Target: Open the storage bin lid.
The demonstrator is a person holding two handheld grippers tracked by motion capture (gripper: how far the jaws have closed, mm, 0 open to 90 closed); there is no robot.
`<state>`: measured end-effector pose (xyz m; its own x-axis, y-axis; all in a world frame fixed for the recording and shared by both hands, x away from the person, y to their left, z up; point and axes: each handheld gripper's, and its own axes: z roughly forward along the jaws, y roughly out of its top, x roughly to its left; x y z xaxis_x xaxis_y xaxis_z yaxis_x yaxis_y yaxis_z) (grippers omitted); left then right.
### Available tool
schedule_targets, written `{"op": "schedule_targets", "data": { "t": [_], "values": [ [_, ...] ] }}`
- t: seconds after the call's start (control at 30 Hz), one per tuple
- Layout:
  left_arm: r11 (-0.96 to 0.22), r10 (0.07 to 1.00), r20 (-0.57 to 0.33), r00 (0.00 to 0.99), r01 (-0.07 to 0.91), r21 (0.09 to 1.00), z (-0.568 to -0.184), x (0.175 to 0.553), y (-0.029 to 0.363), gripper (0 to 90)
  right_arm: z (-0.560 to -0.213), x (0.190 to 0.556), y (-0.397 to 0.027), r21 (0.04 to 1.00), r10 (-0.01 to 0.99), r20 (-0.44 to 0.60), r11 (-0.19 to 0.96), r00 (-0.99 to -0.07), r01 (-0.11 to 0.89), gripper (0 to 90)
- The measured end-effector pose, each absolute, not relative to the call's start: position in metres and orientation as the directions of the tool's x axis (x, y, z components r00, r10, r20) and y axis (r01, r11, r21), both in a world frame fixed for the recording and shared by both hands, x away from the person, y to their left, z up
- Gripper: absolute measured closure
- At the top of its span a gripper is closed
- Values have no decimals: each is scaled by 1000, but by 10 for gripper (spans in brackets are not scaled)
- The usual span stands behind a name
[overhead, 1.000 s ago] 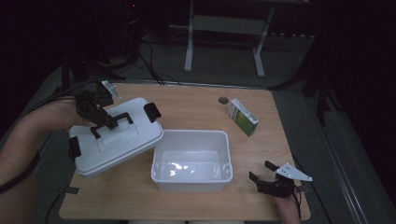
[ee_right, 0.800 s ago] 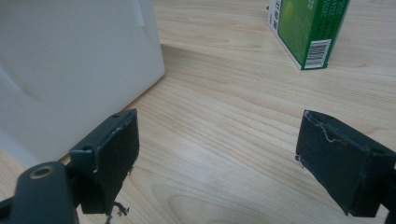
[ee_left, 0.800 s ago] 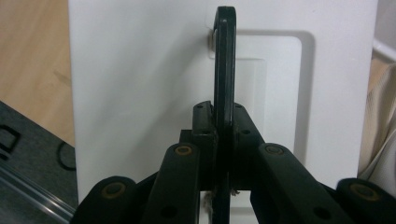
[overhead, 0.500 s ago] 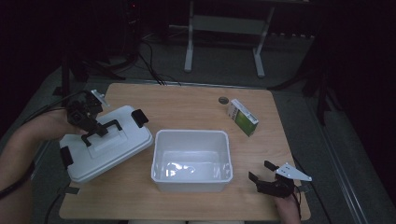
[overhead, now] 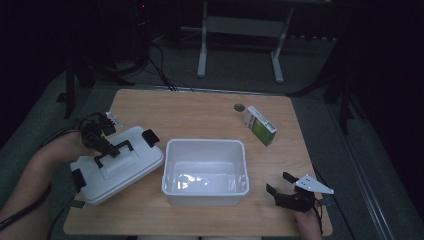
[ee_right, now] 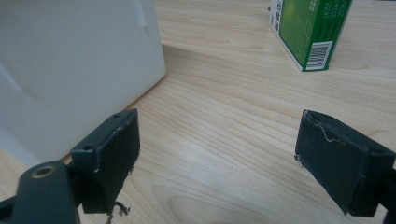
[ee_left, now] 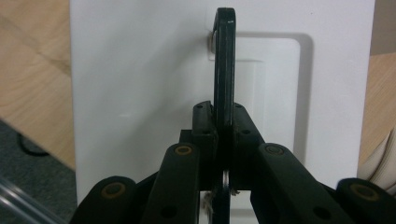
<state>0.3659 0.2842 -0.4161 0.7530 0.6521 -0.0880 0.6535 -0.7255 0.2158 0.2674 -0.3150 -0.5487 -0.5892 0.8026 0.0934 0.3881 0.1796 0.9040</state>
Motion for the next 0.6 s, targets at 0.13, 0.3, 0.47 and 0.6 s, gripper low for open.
{"op": "schedule_targets", "data": {
  "t": [0.13, 0.3, 0.47, 0.6],
  "values": [
    [-724, 653, -95, 751, 656, 212, -427, 370, 278, 835, -549, 267, -315, 903, 802, 102, 174, -589, 393, 136],
    [-729, 652, -101, 751, 658, 190, -443, 375, 271, 835, -549, 267, -315, 902, 790, 107, 179, -604, 394, 136],
    [-727, 656, -104, 748, 663, 180, -456, 380, 268, 835, -548, 267, -315, 904, 781, 112, 177, -615, 390, 139],
    [-720, 662, -114, 741, 671, 176, -462, 381, 267, 835, -548, 266, -315, 903, 781, 112, 179, -615, 391, 164]
  ]
}}
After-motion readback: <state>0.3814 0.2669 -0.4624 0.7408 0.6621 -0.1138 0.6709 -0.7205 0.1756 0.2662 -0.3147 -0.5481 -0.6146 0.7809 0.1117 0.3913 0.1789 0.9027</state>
